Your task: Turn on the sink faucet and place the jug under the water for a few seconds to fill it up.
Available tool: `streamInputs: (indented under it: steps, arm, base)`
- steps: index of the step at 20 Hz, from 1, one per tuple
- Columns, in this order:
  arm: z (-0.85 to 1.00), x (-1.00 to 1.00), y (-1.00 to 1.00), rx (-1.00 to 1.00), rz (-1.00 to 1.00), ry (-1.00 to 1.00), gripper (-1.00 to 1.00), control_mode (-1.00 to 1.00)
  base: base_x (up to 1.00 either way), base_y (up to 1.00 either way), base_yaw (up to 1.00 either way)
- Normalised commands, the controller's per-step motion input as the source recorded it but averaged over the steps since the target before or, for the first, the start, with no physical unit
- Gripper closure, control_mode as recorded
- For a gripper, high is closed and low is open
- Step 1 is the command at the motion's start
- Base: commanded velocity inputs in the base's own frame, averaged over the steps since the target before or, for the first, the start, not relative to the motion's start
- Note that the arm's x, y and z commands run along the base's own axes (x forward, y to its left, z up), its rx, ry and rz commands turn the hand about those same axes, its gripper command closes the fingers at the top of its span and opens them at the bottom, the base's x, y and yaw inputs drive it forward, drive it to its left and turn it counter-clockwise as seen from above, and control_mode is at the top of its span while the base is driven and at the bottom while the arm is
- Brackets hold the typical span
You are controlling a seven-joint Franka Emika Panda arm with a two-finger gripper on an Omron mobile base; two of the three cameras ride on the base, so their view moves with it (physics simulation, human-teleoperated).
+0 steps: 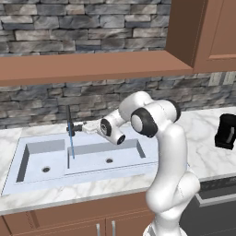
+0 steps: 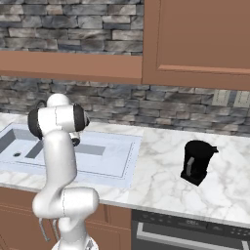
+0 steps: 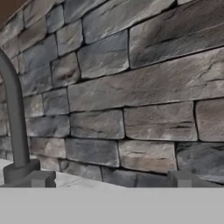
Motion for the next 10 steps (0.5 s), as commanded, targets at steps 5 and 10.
streamInputs:
  steps: [5,10]
  arm:
    - [0.69,-0.26,-0.37,0.0,-0.05,-0.06,-1.0,-1.0]
    - [0.95,-0.24,-0.4,0.0,-0.03,-0.06,-1.0,-1.0]
  base:
    - [0.0,0.0,0.0]
    - [0.0,0.0,0.0]
